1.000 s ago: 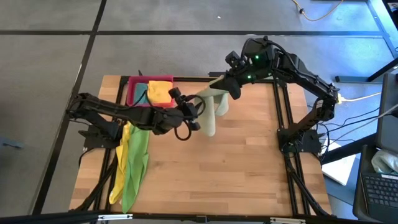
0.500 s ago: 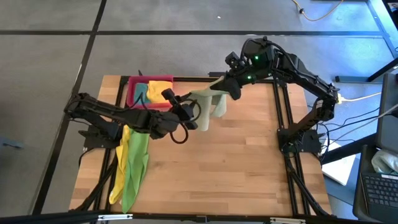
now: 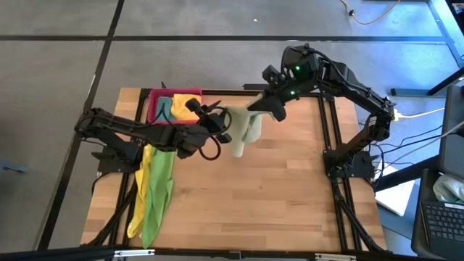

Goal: Fold microfiber towels
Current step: Fold the light green microfiber towel

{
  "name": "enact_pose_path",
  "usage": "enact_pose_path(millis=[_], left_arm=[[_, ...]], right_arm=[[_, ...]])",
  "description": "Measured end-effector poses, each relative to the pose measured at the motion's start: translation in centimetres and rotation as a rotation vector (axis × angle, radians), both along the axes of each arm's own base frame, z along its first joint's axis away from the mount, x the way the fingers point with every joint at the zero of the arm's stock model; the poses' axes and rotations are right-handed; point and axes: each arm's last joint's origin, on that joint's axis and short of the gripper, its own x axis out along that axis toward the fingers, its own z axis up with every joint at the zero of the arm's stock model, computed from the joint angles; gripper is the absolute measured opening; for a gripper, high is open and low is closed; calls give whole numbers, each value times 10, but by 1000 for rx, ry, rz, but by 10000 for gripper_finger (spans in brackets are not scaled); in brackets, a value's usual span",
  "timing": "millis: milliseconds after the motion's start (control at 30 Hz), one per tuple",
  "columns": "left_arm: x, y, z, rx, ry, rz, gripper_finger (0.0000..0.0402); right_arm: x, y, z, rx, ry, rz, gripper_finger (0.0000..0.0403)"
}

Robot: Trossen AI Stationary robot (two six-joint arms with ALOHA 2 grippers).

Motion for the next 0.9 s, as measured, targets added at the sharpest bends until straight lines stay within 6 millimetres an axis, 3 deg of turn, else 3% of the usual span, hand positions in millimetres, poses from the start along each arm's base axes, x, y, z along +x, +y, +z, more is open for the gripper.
enact_pose_path(millis=[200, 900], left_arm=[[0, -3, 0, -4, -5, -21, 146], [14, 10, 6, -114, -100, -436, 149]], right_arm=[[-2, -5, 0, 4, -8, 32, 6], [-8, -19, 2, 33, -58, 145, 6]])
